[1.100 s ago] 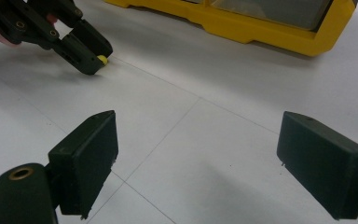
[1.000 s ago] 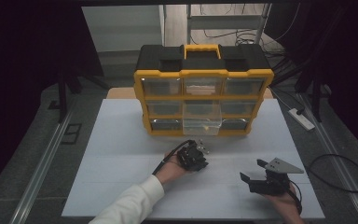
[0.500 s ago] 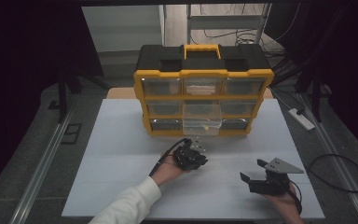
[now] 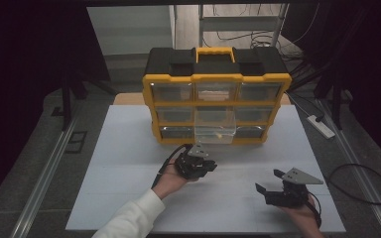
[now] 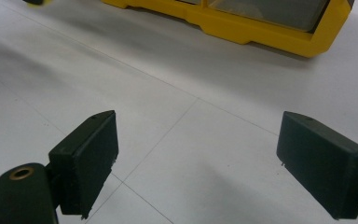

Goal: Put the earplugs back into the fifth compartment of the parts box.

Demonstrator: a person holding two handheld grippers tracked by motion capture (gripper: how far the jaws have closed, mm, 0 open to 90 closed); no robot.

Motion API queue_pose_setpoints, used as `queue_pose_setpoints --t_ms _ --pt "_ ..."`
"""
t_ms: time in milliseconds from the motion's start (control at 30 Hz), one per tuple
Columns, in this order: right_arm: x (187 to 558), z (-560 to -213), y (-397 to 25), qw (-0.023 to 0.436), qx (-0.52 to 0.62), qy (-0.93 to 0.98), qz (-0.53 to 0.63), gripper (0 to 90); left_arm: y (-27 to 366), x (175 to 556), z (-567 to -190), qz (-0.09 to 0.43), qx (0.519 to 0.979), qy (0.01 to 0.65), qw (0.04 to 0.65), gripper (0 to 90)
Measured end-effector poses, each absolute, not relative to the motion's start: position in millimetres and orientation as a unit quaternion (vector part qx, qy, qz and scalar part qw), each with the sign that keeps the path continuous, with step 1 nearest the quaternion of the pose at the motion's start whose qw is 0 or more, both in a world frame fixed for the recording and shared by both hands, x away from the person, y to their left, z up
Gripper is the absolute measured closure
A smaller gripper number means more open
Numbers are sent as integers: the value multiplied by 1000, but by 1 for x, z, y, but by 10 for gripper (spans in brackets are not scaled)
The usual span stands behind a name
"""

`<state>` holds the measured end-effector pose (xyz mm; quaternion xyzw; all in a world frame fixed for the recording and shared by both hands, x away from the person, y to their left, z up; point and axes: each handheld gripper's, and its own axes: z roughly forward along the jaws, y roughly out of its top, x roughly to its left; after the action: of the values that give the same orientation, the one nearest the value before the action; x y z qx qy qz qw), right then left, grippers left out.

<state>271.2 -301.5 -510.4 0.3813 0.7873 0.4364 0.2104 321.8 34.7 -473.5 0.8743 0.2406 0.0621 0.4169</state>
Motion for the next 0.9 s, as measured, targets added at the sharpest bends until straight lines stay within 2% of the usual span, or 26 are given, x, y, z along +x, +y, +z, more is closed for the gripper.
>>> queue_pose_setpoints --t_ms 400,900 --pt "272 -511 -301 210 381 789 435 133 55 310 -450 64 846 246 468 804" --pt "272 -511 -301 211 381 789 433 133 71 304 -406 100 818 239 513 801"
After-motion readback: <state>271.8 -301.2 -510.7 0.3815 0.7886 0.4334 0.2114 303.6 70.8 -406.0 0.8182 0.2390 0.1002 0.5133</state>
